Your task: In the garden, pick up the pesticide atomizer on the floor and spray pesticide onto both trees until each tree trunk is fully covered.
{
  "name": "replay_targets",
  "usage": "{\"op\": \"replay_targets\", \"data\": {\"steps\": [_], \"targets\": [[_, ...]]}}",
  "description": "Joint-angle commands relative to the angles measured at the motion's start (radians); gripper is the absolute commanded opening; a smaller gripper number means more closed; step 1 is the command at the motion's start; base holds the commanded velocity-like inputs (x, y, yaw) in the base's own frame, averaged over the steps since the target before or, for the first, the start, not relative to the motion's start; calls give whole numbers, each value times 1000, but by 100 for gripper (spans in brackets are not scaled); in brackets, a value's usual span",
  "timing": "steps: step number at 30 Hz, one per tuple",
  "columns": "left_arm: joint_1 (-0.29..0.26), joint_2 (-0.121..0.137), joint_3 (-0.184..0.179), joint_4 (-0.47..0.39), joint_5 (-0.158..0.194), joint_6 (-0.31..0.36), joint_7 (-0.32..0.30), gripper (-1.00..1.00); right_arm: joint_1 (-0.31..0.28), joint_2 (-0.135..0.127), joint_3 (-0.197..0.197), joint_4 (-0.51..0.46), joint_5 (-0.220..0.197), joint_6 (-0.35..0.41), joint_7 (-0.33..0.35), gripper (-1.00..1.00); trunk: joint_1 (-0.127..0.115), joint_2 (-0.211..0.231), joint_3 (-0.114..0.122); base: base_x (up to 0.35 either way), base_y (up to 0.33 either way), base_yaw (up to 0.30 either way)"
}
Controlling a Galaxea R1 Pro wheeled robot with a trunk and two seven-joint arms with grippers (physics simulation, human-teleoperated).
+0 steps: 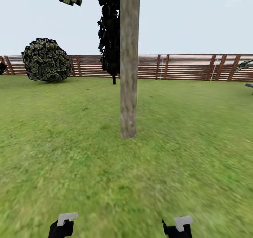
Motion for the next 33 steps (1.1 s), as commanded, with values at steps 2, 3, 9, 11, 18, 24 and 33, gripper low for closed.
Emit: {"op": "replay_targets", "data": {"steps": [2, 3, 9, 11, 18, 24, 33], "targets": [[-1, 0, 1, 1, 2, -3, 0, -100, 0, -1, 1, 1, 7, -2, -1, 100, 0, 0, -1, 335, 0, 0], [-1, 0, 1, 1, 2, -3, 0, -100, 0, -1, 1, 1, 7, -2, -1, 100, 0, 0, -1, 335, 0, 0], [-1, 0, 1, 1, 2, -3, 0, -100, 0, -1, 1, 1, 7, -2, -1, 100, 0, 0, -1, 335, 0, 0], [-1, 0, 1, 1, 2, -3, 0, -100, 0, -1, 1, 1, 7, -2, -1, 100, 0, 0, -1, 335, 0, 0], [-1, 0, 1, 1, 2, -3, 0, -100, 0, -1, 1, 0, 7, -2, 0, 100, 0, 0, -1, 335, 0, 0], [-1, 0, 1, 1, 2, -3, 0, -100, 0, -1, 1, 1, 7, -2, 0, 100, 0, 0, -1, 334, 0, 0], [-1, 0, 2, 1, 2, -3, 0, -100, 0, -1, 1, 1, 7, -2, 0, 100, 0, 0, -1, 172, 0, 0]]}}
